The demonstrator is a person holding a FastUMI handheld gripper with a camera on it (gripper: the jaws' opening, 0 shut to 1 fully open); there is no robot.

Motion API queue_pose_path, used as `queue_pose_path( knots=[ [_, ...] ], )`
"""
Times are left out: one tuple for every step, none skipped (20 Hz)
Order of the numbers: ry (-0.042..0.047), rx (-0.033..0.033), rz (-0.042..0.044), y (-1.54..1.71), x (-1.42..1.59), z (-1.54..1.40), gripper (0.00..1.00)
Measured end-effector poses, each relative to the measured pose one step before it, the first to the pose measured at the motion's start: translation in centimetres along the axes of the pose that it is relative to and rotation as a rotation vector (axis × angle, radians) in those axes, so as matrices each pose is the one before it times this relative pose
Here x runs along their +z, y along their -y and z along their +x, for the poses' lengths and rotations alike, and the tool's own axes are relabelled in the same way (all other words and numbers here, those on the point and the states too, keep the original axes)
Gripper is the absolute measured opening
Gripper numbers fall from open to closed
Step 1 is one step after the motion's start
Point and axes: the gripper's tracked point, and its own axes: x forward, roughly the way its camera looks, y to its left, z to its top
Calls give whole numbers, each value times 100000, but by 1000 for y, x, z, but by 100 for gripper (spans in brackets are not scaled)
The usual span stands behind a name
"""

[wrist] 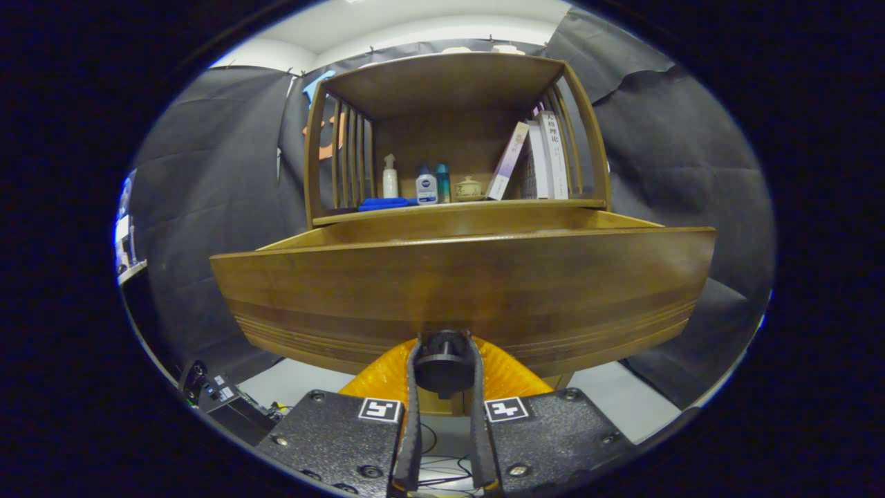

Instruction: Pull open the drawer, take out the items inside it, and place them on the countertop above the cabinet.

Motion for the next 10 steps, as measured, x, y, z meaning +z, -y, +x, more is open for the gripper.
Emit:
queue_pose_path(
  knots=[
    [-1088,263,-479,44,56,92,31],
    [-2077,271,191,-71,-138,-113,31],
    [-2709,496,704,-60,-125,-181,31],
    [-3318,-195,777,400,-211,-270,33],
    [222,914,1030,2,391,-633,38],
    [461,770,33,-47,433,-89,44],
    [75,1268,-952,-188,794,-479,49],
    [-1142,1440,-969,-280,281,-150,55],
    [-2063,1458,-560,-225,397,-585,66],
    [-970,2349,-668,-552,772,-1015,69]
  ],
)
